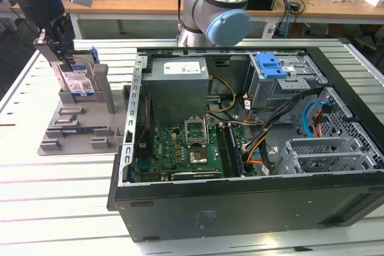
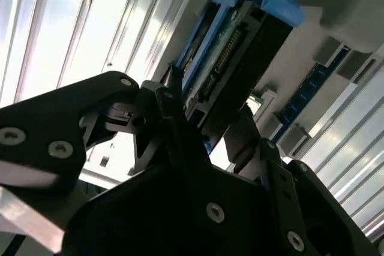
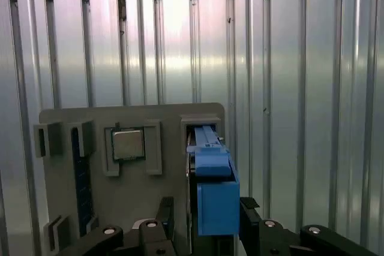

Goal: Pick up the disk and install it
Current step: 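Pick up the disk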

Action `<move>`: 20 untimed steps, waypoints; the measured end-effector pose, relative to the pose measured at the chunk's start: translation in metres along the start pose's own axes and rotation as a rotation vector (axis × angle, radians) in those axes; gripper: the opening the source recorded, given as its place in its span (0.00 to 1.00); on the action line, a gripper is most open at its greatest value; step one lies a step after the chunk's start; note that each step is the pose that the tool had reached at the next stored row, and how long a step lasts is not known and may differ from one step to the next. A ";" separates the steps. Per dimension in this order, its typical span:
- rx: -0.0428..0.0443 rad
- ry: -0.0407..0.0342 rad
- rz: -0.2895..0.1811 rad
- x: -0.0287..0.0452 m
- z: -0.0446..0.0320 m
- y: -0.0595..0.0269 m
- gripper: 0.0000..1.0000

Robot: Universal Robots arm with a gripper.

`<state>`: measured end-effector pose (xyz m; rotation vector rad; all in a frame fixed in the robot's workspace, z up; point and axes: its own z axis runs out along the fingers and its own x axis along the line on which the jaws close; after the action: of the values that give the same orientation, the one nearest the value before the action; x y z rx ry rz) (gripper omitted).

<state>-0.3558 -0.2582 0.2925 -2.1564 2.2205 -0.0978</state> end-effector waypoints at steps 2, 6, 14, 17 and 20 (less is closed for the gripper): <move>-0.0584 0.0017 -0.001 -0.0001 0.0009 -0.0011 0.54; -0.0596 -0.0158 0.000 0.0002 0.0035 0.0028 0.54; -0.0596 -0.0152 0.000 0.0003 0.0037 0.0033 0.40; -0.0596 -0.0152 0.000 0.0003 0.0037 0.0033 0.37; -0.0596 -0.0152 0.000 0.0003 0.0037 0.0034 0.37</move>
<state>-0.3589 -0.2584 0.2885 -2.1791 2.2432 -0.0154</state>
